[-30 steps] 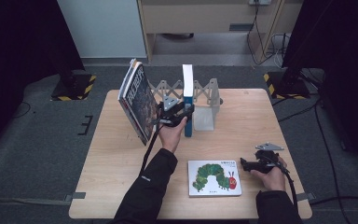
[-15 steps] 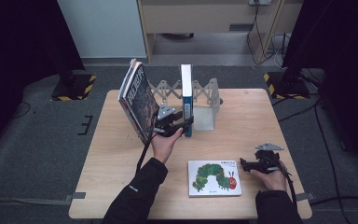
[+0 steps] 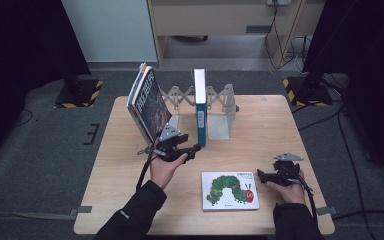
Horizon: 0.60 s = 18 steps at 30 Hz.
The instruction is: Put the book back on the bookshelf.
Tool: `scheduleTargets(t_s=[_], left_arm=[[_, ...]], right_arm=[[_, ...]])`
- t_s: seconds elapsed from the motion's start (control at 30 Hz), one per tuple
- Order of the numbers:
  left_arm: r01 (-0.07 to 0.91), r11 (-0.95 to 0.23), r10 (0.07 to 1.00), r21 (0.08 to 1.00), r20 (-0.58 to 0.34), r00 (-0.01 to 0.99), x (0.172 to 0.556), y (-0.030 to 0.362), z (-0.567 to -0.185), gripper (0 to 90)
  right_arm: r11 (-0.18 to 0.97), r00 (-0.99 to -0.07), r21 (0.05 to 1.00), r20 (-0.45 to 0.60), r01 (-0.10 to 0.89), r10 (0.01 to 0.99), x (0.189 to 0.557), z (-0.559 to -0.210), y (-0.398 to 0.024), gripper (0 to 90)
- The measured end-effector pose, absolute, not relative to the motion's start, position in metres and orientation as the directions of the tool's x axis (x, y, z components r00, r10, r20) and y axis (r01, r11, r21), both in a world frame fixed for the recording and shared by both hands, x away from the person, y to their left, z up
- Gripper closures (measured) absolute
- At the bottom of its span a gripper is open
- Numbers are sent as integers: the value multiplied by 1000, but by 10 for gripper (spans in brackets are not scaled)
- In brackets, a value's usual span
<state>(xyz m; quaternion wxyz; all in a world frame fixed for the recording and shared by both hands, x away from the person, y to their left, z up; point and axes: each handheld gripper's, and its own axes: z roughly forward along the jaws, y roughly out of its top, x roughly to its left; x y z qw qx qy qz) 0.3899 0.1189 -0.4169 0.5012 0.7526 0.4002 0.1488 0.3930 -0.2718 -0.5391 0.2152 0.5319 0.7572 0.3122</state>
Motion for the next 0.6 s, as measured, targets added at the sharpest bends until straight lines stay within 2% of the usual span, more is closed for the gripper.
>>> scheduleTargets(t_s=[0.27, 0.43, 0.6], left_arm=[[492, -224, 738, 841, -184, 649, 366, 132, -437, 322], [523, -231, 729, 821, -210, 651, 359, 133, -453, 305], [550, -248, 724, 797, -224, 652, 357, 131, -465, 291]], right_arm=[[248, -334, 664, 2, 705, 943, 393, -532, -274, 84], [212, -332, 656, 63, 725, 941, 391, -525, -275, 86], [217, -336, 658, 58, 721, 940, 387, -521, -273, 88]])
